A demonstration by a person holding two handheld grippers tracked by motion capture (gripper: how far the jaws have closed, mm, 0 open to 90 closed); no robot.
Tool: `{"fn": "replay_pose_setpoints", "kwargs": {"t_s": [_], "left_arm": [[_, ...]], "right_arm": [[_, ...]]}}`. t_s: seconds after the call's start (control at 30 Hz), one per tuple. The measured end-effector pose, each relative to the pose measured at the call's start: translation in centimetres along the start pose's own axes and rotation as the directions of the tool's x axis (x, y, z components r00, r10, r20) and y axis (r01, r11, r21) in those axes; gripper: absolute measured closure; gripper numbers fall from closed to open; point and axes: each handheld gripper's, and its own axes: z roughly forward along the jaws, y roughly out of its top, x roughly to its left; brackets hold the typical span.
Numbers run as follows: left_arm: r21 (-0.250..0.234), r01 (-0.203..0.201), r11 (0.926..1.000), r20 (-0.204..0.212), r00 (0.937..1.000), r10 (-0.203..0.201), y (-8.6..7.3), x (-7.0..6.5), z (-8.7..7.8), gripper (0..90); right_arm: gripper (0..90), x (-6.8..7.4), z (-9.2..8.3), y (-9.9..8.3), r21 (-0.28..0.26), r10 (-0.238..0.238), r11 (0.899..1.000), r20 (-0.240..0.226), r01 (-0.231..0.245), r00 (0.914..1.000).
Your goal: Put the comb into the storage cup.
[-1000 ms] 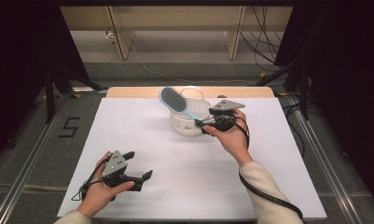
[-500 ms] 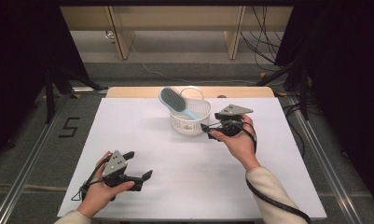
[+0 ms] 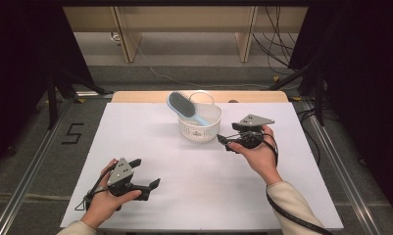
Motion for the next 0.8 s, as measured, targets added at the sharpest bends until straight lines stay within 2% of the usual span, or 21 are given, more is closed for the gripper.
{"fn": "replay_pose_setpoints", "kwargs": {"t_s": [0.4,0.8], "left_arm": [[0.001,-0.002,1.0,-0.003,1.0,0.002,0.0,0.1,0.0,3.9],[-0.001,-0.002,1.0,-0.007,1.0,0.002,0.0,0.1,-0.1,4.0]], "right_arm": [[23.8,0.2,-1.5,-1.1,-0.019,-0.004,1.0,-0.016,0.004,0.9999],[23.9,0.5,-3.1,-2.7,-0.013,-0.014,1.0,-0.04,0.014,0.9991]]}}
